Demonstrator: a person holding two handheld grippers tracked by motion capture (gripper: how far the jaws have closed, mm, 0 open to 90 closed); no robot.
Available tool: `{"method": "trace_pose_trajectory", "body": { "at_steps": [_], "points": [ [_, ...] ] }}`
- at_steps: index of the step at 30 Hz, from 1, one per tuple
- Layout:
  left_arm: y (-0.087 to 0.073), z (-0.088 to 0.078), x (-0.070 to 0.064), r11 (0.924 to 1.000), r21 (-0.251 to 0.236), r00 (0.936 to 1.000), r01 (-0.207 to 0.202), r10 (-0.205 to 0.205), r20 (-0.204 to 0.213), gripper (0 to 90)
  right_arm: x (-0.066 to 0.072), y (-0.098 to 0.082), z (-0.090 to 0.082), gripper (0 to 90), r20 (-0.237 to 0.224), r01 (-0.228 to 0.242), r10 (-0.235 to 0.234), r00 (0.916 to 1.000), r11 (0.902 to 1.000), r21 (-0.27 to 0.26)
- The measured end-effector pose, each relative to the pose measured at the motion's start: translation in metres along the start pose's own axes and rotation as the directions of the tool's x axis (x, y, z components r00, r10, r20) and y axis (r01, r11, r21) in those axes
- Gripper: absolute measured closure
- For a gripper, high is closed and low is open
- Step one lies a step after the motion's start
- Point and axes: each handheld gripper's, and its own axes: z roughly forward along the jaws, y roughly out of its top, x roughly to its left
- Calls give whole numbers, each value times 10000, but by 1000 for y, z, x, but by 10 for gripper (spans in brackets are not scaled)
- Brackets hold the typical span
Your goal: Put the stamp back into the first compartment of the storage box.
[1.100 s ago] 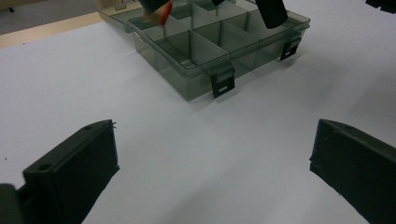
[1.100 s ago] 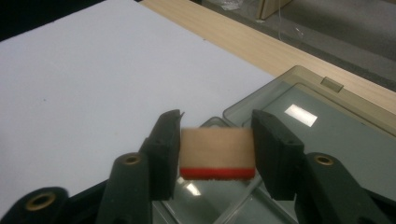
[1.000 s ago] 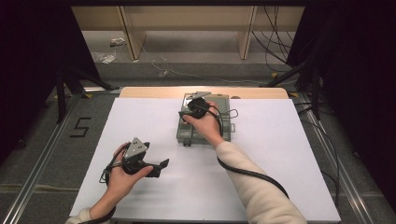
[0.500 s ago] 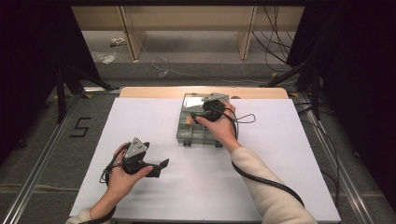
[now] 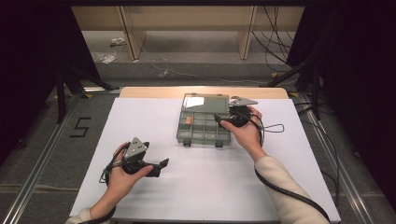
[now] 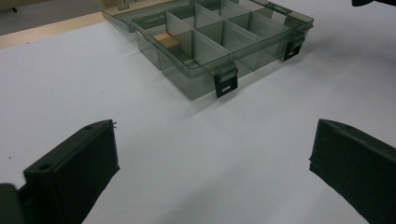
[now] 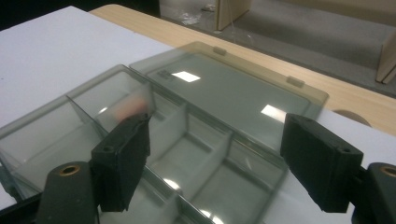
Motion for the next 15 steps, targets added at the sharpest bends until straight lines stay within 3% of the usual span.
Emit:
{"method": "trace_pose_trajectory", "body": {
  "at_steps": [15],
  "points": [
    [-1, -2, 2, 9999, -100, 10000, 98, -98, 4, 4, -30, -12, -18, 251, 517, -801, 804, 9954, 9968, -66]
  ]
}}
